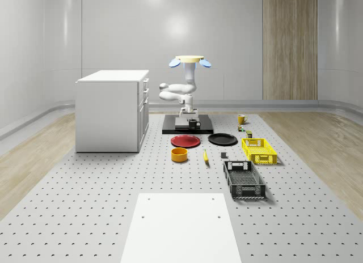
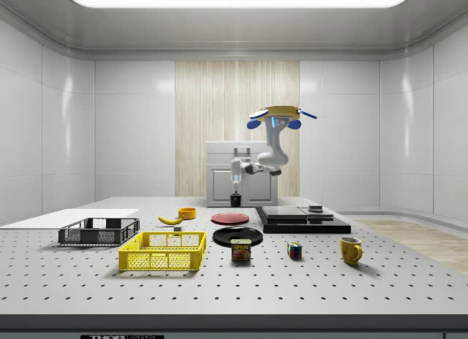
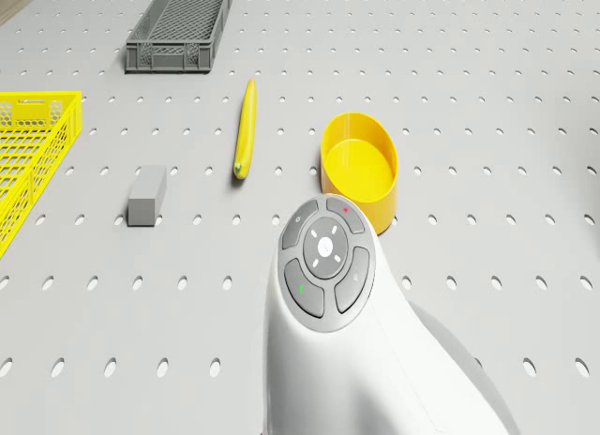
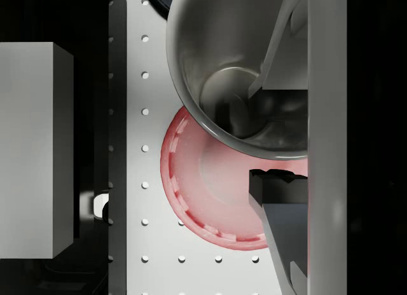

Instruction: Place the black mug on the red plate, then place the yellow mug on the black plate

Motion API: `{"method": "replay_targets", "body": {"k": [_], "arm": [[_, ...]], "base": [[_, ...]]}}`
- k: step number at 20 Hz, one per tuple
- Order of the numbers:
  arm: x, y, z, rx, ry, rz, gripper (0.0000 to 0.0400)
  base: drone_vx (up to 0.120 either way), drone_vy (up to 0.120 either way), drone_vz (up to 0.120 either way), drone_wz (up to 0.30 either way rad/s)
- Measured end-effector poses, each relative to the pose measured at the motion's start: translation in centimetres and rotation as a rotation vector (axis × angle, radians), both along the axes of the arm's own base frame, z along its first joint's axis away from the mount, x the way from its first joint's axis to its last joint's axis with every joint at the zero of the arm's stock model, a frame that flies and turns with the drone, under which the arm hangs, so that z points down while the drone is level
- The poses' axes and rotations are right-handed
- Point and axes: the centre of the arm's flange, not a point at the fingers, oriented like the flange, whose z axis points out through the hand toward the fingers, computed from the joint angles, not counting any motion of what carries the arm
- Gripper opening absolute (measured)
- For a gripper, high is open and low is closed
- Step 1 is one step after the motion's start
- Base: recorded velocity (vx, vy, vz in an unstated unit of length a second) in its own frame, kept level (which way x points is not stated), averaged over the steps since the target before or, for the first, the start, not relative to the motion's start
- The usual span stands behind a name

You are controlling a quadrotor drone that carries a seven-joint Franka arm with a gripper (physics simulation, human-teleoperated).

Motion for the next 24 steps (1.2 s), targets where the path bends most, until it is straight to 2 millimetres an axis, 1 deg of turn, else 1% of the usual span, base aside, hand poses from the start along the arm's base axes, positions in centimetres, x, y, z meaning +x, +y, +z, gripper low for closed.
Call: {"method": "replay_targets", "body": {"k": [3, 7, 14, 19, 24], "arm": [[0.0, 1.3, 0.5, 0.000, 0.000, 0.000, 0.0110], [0.0, 2.6, 1.9, 0.000, 0.000, 0.000, 0.0110], [0.0, 3.8, 5.2, 0.000, 0.000, 0.000, 0.0110], [0.0, 5.3, 6.6, 0.000, 0.000, 0.000, 0.0110], [0.0, 6.0, 8.6, 0.000, 0.000, 0.001, 0.0110]], "base": [[0.000, 0.000, 0.000, 0.000], [0.000, 0.000, 0.000, 0.000], [0.000, 0.000, 0.000, 0.000], [0.000, 0.000, 0.000, 0.000], [0.000, 0.000, 0.000, 0.000]]}}
